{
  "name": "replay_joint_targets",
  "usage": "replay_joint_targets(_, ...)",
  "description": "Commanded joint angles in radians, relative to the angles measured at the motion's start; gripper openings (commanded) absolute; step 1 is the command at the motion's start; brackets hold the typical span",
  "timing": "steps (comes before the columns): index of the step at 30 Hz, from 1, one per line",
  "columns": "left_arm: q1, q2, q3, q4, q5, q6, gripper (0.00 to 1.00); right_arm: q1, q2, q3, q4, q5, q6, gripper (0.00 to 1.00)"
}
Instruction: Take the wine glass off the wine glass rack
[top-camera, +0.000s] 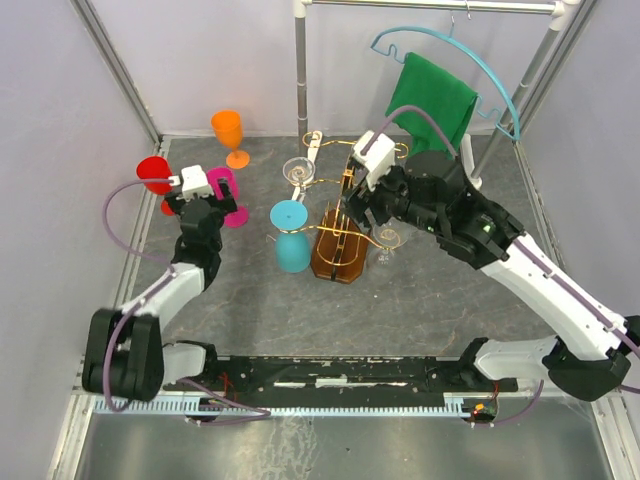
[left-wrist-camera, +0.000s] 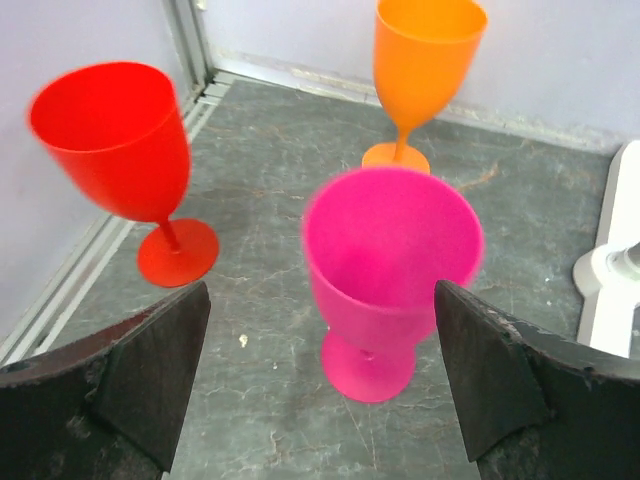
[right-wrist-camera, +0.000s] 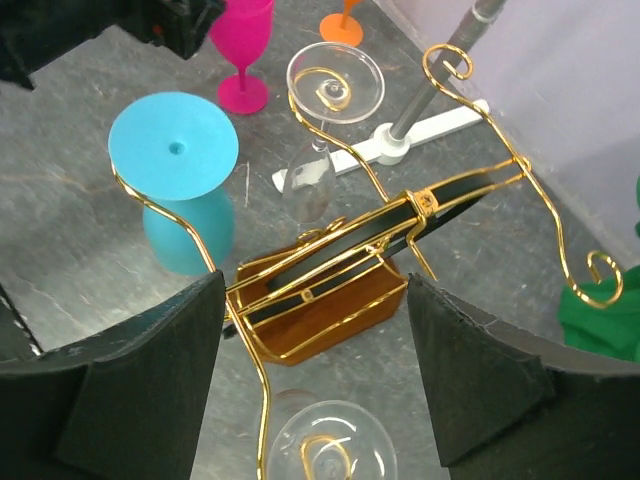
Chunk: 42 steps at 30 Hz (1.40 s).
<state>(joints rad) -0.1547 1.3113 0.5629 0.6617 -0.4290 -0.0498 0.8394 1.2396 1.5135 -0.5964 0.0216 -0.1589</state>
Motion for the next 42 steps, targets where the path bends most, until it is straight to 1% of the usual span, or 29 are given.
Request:
replay_joint_targets(1,-0.005,-0.243,0.006,-0.31,-0.055,-0.127,0.99,-0.037,-0.005,0.087,-0.046,0.035,0.256,0.76)
replay_joint_targets(3,-0.004,-0.33,0.033,-0.426,-0.036,-0.2,0.99,-0.069,0.017,0.141,-0.085,0.039,0.34,0.67)
replay_joint_targets(5,-0.004,-0.386,0.082,-0.561,-0.003,-0.274,0.99,-0.115,0.046,0.186,-0.129,0.016,0.414,0.61)
replay_joint_targets(8,-0.004,-0.425,0.17,-0.731,0.046,-0.343,0.99,-0.171,0.091,0.214,-0.107,-0.114,0.494,0.57)
replay_joint_targets(11,-0.003,-0.441,0.213,-0.794,0.06,-0.356,0.99,-0.187,0.162,0.269,-0.104,-0.228,0.558,0.54)
replay_joint_targets(14,-0.004,-0.465,0.258,-0.86,0.054,-0.413,0.99,-0.188,0.262,0.324,-0.09,-0.318,0.618,0.53)
replay_joint_targets(17,-0.004,-0.517,0.257,-0.902,0.065,-0.434,0.99,-0.188,0.353,0.399,-0.107,-0.365,0.65,0.53)
replay_joint_targets(20,-0.004,-0.598,0.225,-0.885,0.058,-0.453,0.99,-0.189,0.44,0.499,-0.172,-0.358,0.66,0.53)
replay_joint_targets(22,-0.004,-0.625,0.239,-0.896,0.058,-0.465,0.99,-0.188,0.491,0.556,-0.206,-0.351,0.663,0.53)
replay_joint_targets(27,-0.004,-0.555,0.393,-1.041,0.121,-0.479,0.99,-0.189,0.593,0.668,-0.266,-0.333,0.687,0.49)
replay_joint_targets(29,-0.004,-0.539,0.431,-1.07,0.147,-0.478,0.99,-0.189,0.609,0.673,-0.264,-0.32,0.698,0.49)
replay_joint_targets(35,-0.003,-0.541,0.454,-1.087,0.212,-0.532,0.99,-0.188,0.625,0.645,-0.257,-0.277,0.722,0.48)
replay_joint_targets(42,-0.004,-0.545,0.483,-1.109,0.215,-0.533,0.99,-0.188,0.669,0.68,-0.284,-0.247,0.727,0.49)
